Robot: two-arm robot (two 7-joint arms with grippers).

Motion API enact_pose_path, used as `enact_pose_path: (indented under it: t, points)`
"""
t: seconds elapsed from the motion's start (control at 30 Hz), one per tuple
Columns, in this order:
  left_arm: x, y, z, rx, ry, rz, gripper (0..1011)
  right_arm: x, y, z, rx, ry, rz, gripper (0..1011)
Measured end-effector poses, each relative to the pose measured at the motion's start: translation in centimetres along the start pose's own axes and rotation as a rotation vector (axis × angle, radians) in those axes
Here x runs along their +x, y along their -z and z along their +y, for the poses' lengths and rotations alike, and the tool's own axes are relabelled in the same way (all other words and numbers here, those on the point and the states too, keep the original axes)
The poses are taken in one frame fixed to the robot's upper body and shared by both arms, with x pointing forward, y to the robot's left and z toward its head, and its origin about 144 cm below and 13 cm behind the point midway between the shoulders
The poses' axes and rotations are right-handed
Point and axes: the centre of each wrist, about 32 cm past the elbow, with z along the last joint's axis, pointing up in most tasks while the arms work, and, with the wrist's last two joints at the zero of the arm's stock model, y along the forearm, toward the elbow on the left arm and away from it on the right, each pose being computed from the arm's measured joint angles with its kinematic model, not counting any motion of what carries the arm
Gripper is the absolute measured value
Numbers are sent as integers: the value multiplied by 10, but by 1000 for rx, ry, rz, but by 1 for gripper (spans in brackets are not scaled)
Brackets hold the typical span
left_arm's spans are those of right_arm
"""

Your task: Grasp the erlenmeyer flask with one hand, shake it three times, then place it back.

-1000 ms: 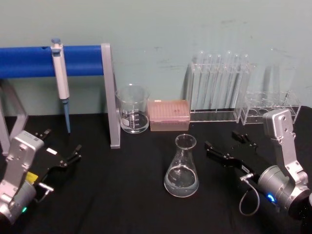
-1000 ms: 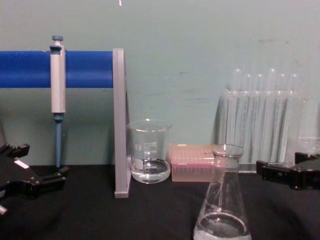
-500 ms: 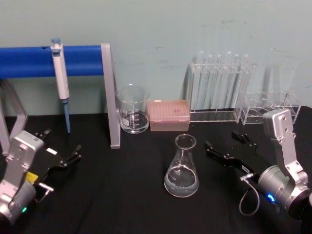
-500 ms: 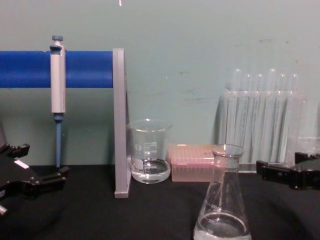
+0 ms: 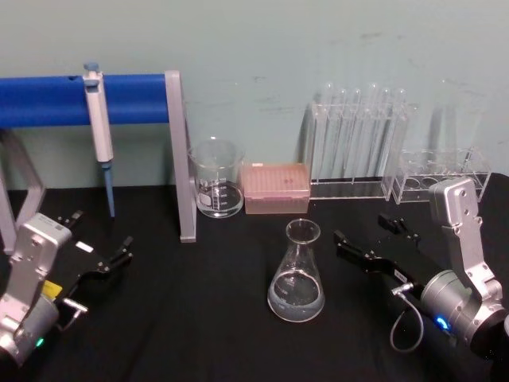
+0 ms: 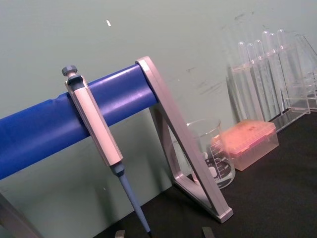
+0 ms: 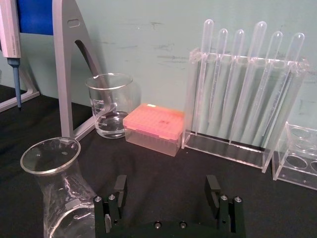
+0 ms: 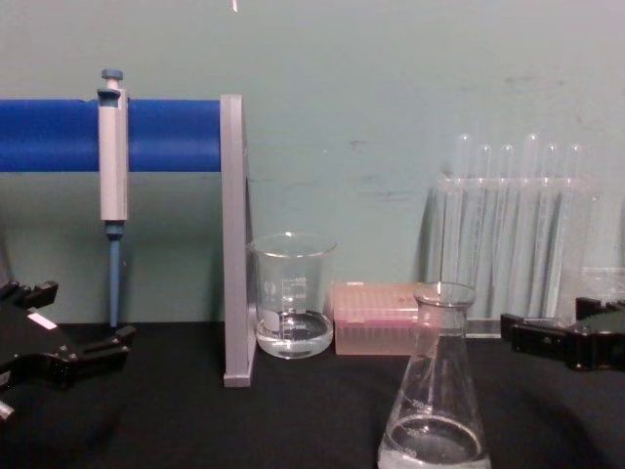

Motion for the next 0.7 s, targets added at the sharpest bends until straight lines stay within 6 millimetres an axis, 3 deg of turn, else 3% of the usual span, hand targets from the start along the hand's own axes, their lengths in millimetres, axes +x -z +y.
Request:
enact_pose_path:
  t: [0.7]
  points:
    - [0,0,0,0,0,0,1001,0,0,0,0,0,0,1000]
